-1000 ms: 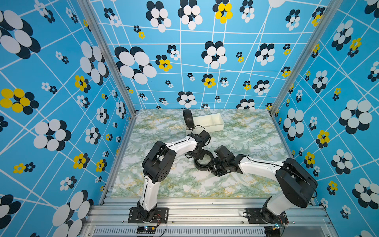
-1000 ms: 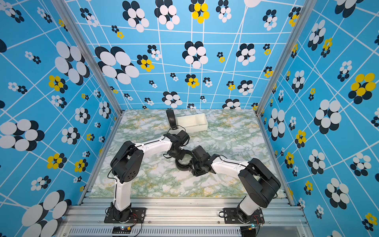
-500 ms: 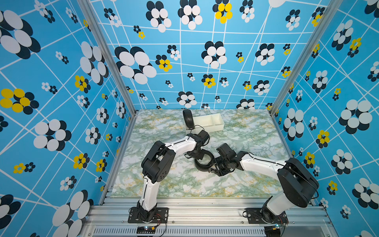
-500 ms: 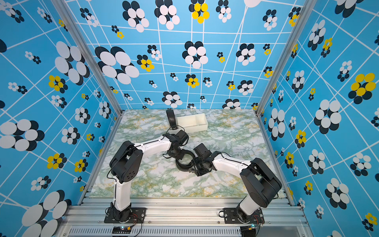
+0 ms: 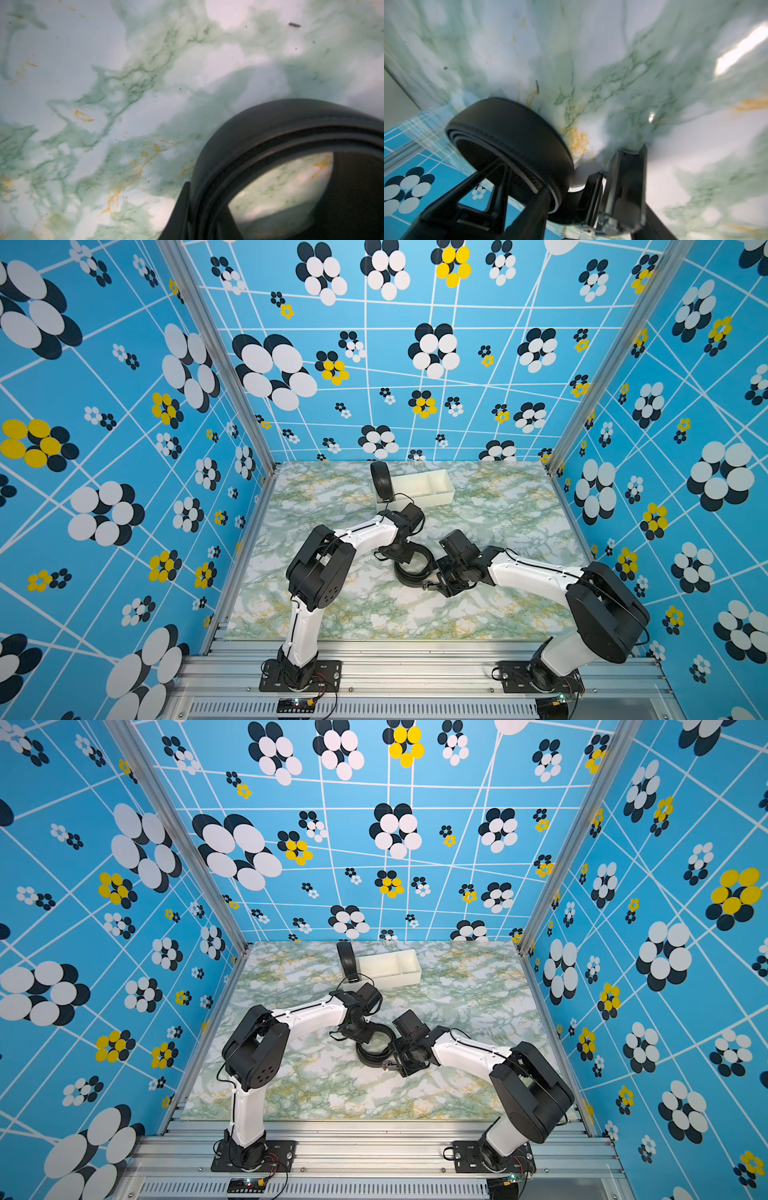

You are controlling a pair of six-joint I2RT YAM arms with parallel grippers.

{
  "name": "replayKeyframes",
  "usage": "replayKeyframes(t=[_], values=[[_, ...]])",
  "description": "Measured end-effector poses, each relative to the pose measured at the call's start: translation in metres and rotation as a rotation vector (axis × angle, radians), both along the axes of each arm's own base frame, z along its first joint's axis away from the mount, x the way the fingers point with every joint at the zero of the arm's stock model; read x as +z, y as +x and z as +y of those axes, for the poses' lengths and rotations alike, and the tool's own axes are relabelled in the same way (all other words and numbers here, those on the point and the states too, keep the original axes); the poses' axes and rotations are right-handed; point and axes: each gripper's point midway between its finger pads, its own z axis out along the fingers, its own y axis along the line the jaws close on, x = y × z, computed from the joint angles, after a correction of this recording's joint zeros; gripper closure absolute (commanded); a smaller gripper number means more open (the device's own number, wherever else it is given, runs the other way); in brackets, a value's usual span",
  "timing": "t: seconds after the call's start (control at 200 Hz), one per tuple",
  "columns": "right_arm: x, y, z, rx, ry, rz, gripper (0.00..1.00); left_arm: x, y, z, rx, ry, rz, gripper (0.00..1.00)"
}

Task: Place the belts into the storage roll
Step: Roll the belt at the center of the board.

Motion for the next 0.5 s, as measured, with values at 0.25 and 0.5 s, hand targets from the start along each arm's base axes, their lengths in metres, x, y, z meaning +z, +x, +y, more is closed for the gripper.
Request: replayKeyframes(t=[0.25, 0.5], values=[[0.014, -0.002, -0.009, -0.016, 0.003, -0.043, 0.35, 0.0, 0.0, 0.0, 0.008, 0.004, 0.009, 0.99], [-0.021, -0.021, -0.01, -0.008, -0.028, 0.084, 0.41, 0.001, 0.0, -0.001, 0.015, 0.004, 0.013, 1.0]])
